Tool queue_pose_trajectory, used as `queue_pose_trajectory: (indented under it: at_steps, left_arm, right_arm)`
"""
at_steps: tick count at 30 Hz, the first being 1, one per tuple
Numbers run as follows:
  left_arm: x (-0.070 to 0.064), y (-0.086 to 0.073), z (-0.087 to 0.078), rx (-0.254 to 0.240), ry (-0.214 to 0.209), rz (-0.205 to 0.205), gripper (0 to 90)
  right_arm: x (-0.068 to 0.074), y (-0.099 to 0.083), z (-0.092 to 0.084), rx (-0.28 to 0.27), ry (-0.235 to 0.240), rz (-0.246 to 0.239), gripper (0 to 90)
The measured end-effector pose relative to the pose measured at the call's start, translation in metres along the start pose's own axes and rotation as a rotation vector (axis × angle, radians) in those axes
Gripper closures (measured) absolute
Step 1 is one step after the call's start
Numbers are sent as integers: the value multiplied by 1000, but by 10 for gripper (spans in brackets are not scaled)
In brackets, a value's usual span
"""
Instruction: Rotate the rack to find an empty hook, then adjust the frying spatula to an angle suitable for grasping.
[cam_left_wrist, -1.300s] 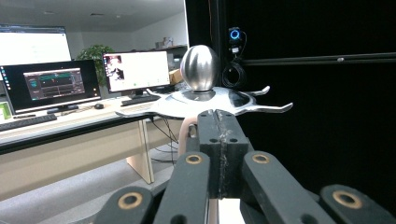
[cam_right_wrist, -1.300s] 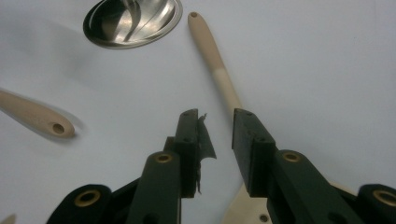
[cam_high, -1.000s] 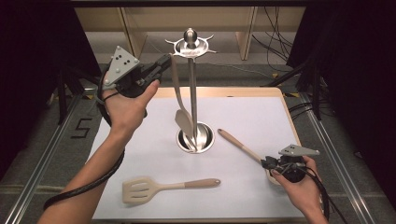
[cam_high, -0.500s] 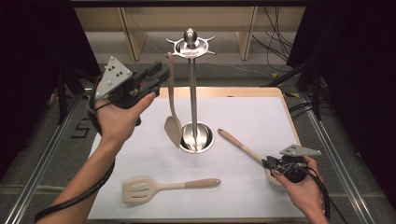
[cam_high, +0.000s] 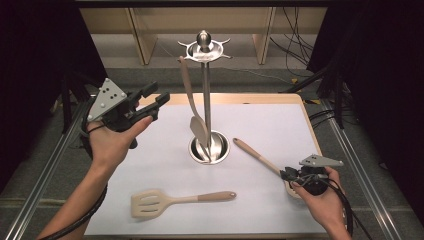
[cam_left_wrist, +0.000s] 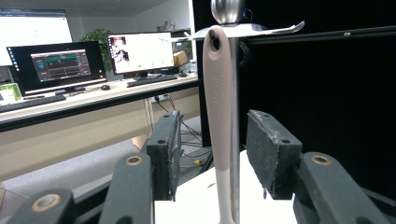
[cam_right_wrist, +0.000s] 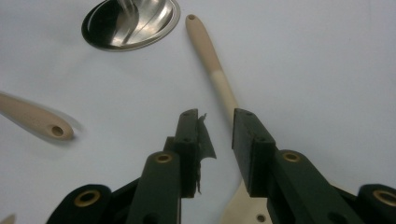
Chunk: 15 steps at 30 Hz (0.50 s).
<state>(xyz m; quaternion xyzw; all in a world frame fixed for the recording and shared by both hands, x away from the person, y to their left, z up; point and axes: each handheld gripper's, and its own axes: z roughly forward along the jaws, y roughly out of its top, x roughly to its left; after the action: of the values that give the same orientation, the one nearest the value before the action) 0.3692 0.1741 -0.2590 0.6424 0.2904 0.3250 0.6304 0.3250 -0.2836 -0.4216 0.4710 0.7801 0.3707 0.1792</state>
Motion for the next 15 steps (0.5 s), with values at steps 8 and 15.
queue_pose_trajectory:
  at_steps: [8, 15]
  left_arm:
    - [-8, -4, 4, 27, -36, 2, 529]
    - [-8, -20, 6, 92, -68, -2, 524]
  right_arm:
    - [-1, 0, -2, -4, -3, 20, 724]
    - [-5, 2, -1, 15, 2, 47, 724]
